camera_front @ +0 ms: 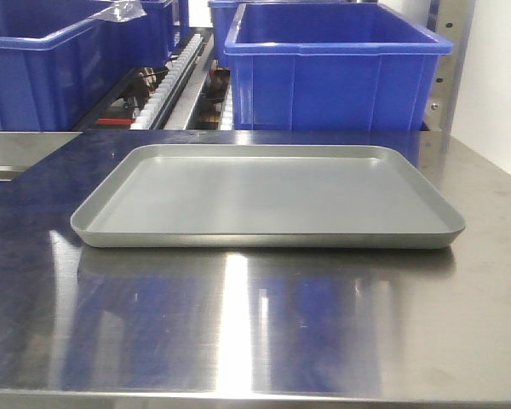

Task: Sort and place red and blue blocks on shelf
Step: 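Hold both cubes raised in the left and right grippers, then drive the base away from the table carrying both cubes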

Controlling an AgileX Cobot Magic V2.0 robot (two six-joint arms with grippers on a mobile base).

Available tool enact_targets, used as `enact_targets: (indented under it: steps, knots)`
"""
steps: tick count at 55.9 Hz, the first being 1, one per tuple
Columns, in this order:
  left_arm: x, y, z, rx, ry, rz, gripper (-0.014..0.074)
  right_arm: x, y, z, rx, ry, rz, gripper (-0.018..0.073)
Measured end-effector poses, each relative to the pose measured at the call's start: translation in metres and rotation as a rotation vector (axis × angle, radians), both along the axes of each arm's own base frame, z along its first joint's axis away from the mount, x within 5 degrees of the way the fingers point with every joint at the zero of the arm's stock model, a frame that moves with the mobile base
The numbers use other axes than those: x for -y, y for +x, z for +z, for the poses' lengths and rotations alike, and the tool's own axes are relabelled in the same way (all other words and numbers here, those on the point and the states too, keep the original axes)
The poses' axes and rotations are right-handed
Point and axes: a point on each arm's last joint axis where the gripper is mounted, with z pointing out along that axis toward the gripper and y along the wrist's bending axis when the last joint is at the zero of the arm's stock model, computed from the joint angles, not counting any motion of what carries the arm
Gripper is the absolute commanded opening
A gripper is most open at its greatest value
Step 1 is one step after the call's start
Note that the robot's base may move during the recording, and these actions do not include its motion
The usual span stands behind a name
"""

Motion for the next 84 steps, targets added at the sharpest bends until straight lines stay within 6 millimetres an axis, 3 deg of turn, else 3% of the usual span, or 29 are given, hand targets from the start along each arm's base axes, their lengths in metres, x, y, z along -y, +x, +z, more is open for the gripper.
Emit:
enact_targets:
  steps: [26, 49, 84]
  knots:
    - [0.0, 0.0, 0.0, 0.0, 0.002, 0.0, 0.0307, 0.0, -0.001, 0.0, 0.004, 0.0, 0.0, 0.0405]
    - [0.0, 0.0, 0.0, 0.0, 0.003, 0.0, 0.0307, 0.001, -0.025, 0.014, 0.146, 0.004, 0.0, 0.0405]
    - [0.0, 0.0, 0.0, 0.0, 0.003, 0.0, 0.0307, 0.001, -0.025, 0.014, 0.145, 0.004, 0.0, 0.0405]
